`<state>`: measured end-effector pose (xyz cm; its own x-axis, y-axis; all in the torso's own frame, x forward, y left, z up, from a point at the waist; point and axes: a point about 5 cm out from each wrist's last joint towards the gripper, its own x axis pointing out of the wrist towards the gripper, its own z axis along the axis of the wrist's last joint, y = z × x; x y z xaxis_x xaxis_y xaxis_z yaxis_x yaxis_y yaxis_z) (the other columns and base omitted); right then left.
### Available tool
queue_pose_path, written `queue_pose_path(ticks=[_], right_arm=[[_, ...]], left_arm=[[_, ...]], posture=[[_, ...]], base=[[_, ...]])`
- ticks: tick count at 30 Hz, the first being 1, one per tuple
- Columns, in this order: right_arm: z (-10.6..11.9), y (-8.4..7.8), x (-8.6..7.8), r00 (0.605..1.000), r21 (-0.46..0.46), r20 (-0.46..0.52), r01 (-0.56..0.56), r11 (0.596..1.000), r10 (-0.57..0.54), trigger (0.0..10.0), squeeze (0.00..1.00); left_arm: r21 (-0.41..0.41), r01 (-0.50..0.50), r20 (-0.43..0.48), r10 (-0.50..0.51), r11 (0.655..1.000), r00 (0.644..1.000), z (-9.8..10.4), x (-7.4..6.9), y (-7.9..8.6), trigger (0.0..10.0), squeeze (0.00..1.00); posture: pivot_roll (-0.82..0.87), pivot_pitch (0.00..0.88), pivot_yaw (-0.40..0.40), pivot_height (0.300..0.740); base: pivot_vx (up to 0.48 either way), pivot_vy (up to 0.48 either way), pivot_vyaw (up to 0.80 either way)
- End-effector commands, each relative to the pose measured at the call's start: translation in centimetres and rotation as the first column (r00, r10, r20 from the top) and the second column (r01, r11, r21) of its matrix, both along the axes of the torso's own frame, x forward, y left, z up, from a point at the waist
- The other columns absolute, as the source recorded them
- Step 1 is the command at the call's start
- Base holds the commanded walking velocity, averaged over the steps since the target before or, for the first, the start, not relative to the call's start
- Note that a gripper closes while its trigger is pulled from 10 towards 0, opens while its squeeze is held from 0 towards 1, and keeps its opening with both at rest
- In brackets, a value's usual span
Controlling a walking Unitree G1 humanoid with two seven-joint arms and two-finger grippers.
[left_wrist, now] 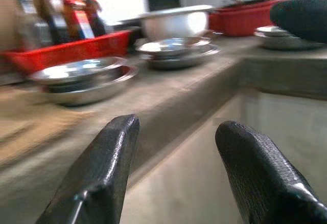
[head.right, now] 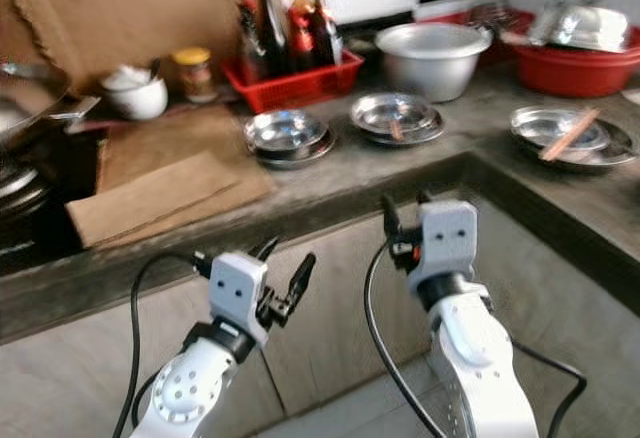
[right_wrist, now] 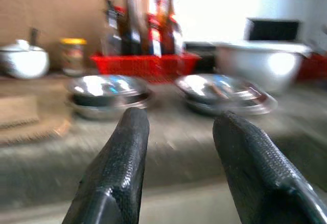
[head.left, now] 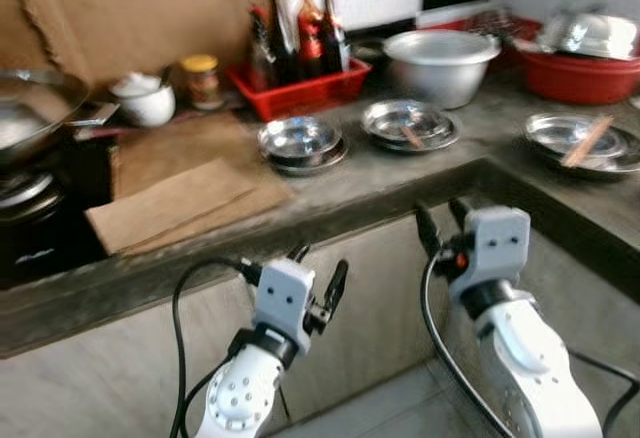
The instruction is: Kitchen organization
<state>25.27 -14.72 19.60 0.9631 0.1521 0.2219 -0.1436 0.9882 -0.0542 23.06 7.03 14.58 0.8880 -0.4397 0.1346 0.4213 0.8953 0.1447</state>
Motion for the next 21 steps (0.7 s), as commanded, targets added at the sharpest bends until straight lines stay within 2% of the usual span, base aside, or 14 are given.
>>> queue_pose_path(ticks=[1,7,21], right_arm=[[0.7,0.6,0.3,0.999,0.018,0.027,-0.033,0.999,0.033,10.0,0.0],[1.4,0.7,1.0,0.997,0.014,0.051,-0.05,0.999,0.05,10.0,0.0],[2.3,0.5,3.4,0.999,0.01,0.052,-0.017,1.0,0.016,10.0,0.0]], left_arm=[[0.011,-0.023,0.008,0.023,1.0,1.0,0.1,0.1,0.6,10.0,0.0],[0.013,-0.033,0.011,0.033,0.999,0.999,0.1,0.1,0.8,10.0,0.0],[0.008,-0.034,0.016,0.034,0.999,0.999,0.3,0.2,0.6,10.0,0.0]], posture=[[0.1,0.039,0.012,0.74],[0.1,0.042,0.005,0.74],[0.11,0.051,-0.004,0.74]], base=[[0.281,0.0,0.8],[0.283,0.0,0.8],[0.282,0.0,0.0]])
